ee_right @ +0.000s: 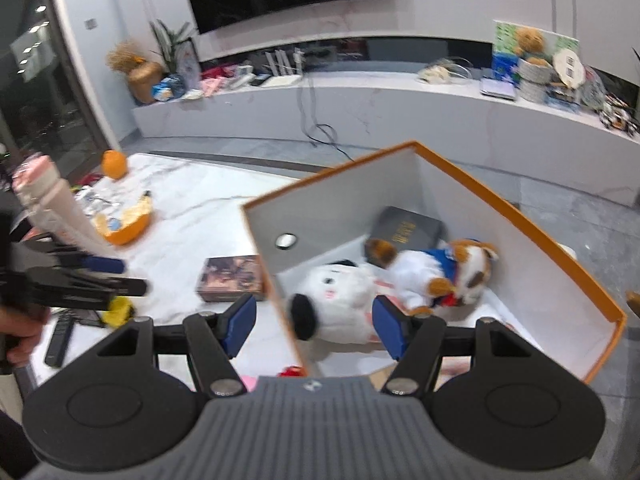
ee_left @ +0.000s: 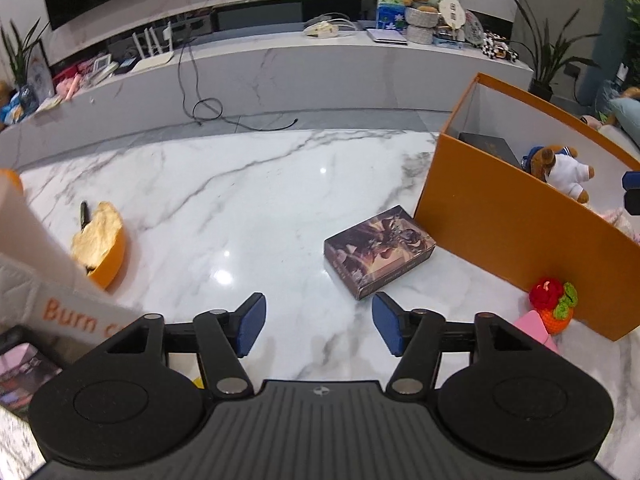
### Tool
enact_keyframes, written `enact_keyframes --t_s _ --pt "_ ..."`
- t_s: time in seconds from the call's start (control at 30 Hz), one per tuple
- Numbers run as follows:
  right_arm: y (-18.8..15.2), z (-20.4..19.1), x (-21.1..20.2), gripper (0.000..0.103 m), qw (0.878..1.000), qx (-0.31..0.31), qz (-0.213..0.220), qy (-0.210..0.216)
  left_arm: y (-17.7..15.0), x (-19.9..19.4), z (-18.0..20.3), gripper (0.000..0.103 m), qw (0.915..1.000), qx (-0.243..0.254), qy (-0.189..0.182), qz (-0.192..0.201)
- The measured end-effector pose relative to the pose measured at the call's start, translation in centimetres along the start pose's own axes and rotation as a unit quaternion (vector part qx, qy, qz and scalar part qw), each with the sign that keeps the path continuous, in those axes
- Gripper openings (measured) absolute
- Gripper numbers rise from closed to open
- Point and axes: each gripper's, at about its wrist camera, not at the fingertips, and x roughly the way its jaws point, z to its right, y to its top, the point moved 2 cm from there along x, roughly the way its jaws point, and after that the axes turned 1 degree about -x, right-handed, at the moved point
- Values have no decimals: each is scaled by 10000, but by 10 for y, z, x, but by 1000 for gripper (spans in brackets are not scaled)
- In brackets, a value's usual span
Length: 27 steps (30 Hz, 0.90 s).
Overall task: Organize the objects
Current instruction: 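Open both grippers and withdraw them from the orange box, then move the left gripper over the fantasy card box while the right gripper approaches the pink wallet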
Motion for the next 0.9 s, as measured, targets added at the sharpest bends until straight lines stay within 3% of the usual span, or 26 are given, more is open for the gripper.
enact_keyframes --t_s 0.33,0.5,0.6,0.73,0.9 --pt "-23 -61 5 67 9960 -630 -296 566 13 25 17 82 9994 297 -127 111" --pt "-44 -79 21 74 9940 -679 -806 302 8 41 17 83 9990 386 -189 124" --pt "-55 -86 31 79 9927 -676 -995 -103 7 51 23 83 9977 675 -68 42" --pt "-68 -92 45 79 9911 -503 -1175 -360 11 59 32 83 9946 1034 -62 67" --pt "-82 -101 60 80 9877 -599 -1339 -544 18 69 34 86 9937 1100 -222 70"
